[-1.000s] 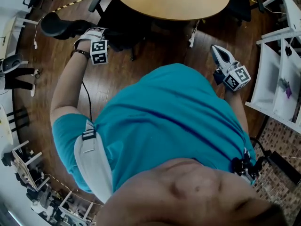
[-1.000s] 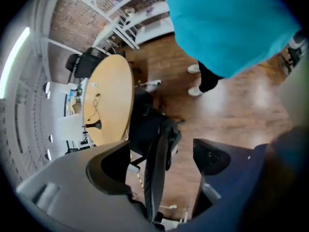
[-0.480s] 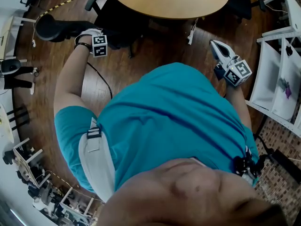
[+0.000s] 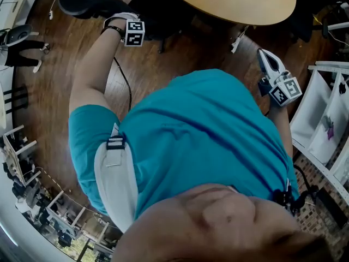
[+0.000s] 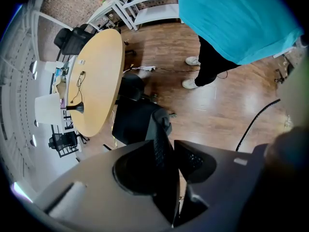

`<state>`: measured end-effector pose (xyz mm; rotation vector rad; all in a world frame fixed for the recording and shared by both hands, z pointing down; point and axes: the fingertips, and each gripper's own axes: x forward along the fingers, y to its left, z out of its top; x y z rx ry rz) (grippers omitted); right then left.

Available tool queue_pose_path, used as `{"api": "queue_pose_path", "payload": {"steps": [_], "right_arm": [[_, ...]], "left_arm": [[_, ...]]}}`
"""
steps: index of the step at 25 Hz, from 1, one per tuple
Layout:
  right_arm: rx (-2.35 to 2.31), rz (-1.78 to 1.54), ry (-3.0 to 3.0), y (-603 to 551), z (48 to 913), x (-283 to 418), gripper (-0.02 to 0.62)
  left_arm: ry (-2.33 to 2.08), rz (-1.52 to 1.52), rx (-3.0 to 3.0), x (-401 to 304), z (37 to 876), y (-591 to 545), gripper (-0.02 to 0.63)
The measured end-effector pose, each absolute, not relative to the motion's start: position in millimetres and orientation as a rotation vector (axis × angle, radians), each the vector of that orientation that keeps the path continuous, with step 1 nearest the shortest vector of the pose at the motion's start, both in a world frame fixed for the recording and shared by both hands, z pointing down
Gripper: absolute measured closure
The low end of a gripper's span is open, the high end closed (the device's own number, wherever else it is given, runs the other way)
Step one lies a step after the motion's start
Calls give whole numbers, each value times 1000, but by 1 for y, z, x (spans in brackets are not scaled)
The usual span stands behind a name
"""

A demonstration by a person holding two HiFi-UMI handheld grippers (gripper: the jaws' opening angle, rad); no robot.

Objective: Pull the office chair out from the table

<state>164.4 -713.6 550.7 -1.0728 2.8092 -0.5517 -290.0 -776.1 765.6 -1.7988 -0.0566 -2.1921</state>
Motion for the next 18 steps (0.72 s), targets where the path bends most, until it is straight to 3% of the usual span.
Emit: {"api": "queue_pose_path", "payload": {"steps": [18], "right_arm": [[-965, -522, 2878, -704, 565, 164, 598]], "left_arm": [[-78, -2311, -2004, -299, 789, -614, 368]]}}
